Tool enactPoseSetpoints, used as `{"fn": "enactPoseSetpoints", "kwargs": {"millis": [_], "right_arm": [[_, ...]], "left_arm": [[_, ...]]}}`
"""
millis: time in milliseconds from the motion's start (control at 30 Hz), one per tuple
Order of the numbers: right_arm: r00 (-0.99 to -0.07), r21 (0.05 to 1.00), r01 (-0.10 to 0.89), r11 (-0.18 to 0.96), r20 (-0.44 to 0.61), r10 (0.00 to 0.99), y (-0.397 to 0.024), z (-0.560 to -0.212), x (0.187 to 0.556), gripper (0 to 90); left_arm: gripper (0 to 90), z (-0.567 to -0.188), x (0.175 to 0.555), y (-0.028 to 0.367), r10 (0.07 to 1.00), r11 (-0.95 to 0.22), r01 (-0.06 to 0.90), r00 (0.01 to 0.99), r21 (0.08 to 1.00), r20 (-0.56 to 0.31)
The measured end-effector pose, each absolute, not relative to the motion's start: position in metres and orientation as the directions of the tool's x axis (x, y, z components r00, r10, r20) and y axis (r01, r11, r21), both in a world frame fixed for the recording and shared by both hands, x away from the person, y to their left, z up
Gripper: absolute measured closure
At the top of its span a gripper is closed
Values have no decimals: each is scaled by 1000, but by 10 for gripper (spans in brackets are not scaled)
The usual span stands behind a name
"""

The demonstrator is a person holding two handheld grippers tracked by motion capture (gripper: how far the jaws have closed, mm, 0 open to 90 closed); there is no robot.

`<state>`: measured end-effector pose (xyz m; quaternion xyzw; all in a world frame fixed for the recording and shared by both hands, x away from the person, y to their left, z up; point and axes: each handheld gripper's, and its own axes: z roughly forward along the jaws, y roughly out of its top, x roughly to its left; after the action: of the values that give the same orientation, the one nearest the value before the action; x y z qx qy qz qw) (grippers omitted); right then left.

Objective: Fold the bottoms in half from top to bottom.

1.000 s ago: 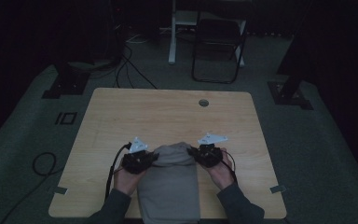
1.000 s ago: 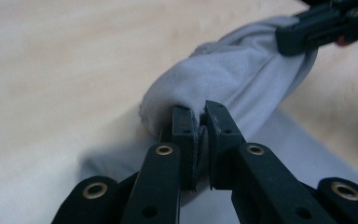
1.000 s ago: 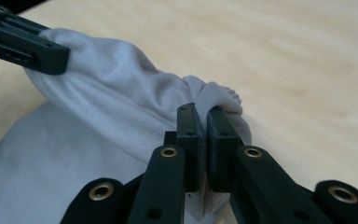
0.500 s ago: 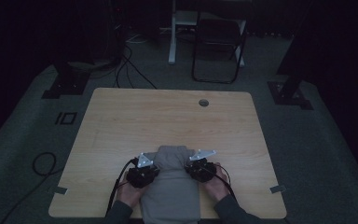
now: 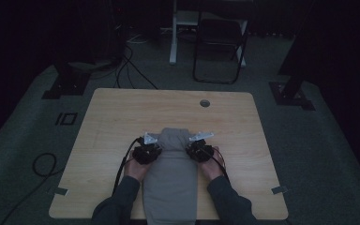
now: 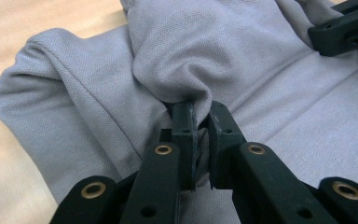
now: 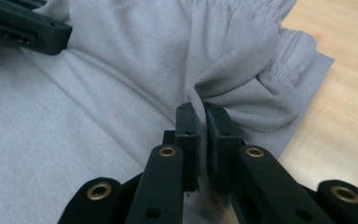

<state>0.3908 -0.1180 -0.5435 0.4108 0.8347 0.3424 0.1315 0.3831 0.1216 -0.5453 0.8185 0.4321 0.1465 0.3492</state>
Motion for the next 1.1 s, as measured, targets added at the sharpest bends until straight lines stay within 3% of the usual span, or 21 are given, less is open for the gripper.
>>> {"fn": "enactPoseSetpoints", "kwargs": {"millis": [200, 400, 767, 900, 1100], "right_arm": [[-582, 674, 627, 391, 71, 810, -116, -542, 421, 856], [-539, 657, 668, 348, 105, 836, -118, -541, 446, 855], [-506, 641, 694, 329, 110, 855, -119, -536, 464, 859], [-509, 680, 669, 300, 125, 852, -127, -518, 463, 862], [-545, 762, 570, 307, 71, 836, -131, -467, 454, 864]], "left_arm": [[828, -543, 416, 117, 830, -366, 636, 553, 679, -71], [828, -538, 440, 106, 847, -390, 654, 531, 649, -26], [836, -534, 449, 104, 865, -347, 671, 499, 655, -53], [842, -508, 450, 111, 862, -294, 638, 499, 712, -91], [844, -453, 441, 114, 839, -294, 559, 539, 776, -71]]}}
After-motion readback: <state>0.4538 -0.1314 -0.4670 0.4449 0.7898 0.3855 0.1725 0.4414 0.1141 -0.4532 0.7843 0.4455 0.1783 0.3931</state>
